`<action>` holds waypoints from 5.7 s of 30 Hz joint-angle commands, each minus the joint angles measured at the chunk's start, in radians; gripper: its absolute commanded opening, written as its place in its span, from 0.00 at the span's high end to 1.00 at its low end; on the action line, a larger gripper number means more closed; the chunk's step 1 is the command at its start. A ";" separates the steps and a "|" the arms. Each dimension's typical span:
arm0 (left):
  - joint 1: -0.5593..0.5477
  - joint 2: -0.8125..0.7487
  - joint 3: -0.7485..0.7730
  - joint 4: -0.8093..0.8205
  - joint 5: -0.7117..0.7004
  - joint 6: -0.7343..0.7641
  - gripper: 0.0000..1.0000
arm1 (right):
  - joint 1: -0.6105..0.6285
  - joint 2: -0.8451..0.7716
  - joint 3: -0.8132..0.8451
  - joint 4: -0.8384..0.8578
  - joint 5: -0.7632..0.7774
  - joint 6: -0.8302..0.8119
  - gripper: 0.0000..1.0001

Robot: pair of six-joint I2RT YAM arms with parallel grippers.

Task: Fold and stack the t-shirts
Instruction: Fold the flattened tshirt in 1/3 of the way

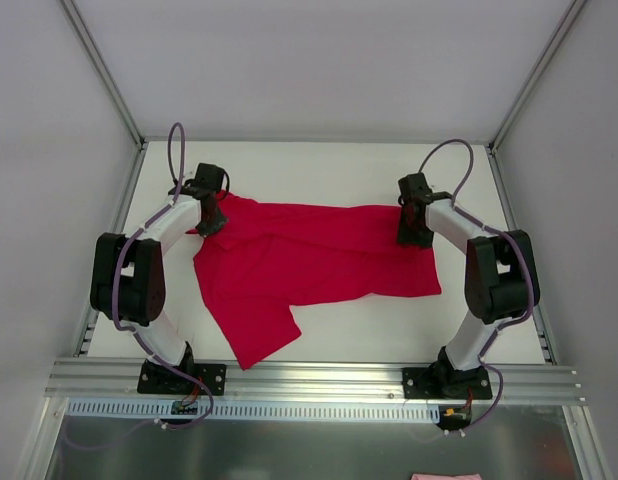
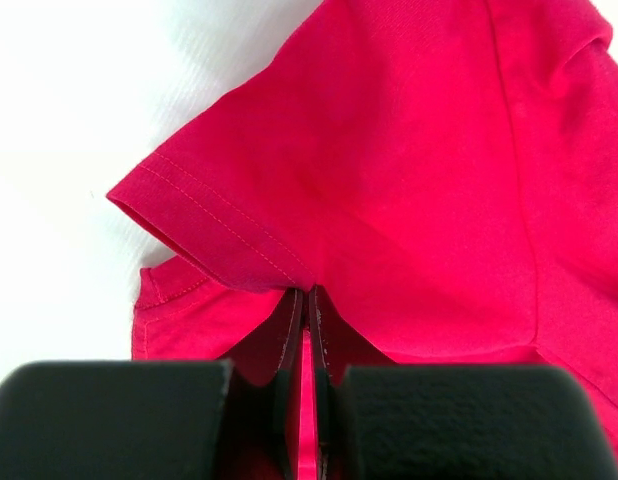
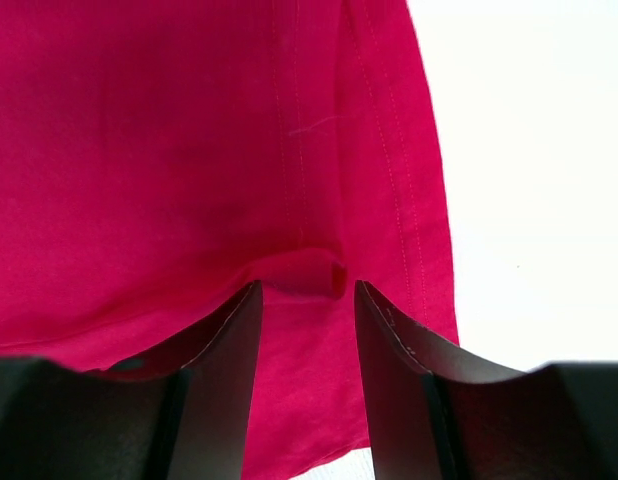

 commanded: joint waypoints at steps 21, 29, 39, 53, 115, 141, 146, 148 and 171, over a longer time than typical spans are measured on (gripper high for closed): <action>0.012 0.022 0.004 -0.010 -0.002 0.030 1.00 | -0.020 -0.028 0.024 -0.064 -0.021 0.041 0.54; 0.012 0.025 0.002 -0.009 -0.002 0.032 1.00 | -0.021 -0.017 -0.024 -0.061 -0.036 0.059 0.54; 0.012 0.029 0.005 -0.007 -0.002 0.036 1.00 | -0.023 0.018 -0.019 -0.057 -0.045 0.068 0.58; 0.012 0.029 0.028 -0.004 -0.002 0.039 1.00 | -0.023 0.069 0.125 -0.117 -0.016 0.041 0.99; 0.064 0.005 0.294 0.013 0.053 0.047 1.00 | -0.130 0.488 1.088 -0.071 -0.040 -0.211 0.99; -0.005 -0.167 0.041 -0.075 0.147 -0.022 1.00 | -0.089 0.403 0.935 -0.188 -0.008 -0.243 0.99; -0.039 -0.181 0.004 -0.075 0.156 -0.045 1.00 | -0.082 0.373 0.872 -0.231 -0.014 -0.211 0.99; -0.048 -0.179 -0.005 -0.073 0.160 -0.054 1.00 | -0.082 0.354 0.849 -0.243 -0.011 -0.202 0.99; -0.069 -0.136 0.001 -0.042 0.168 -0.036 1.00 | -0.018 0.061 0.551 -0.212 0.078 -0.278 0.99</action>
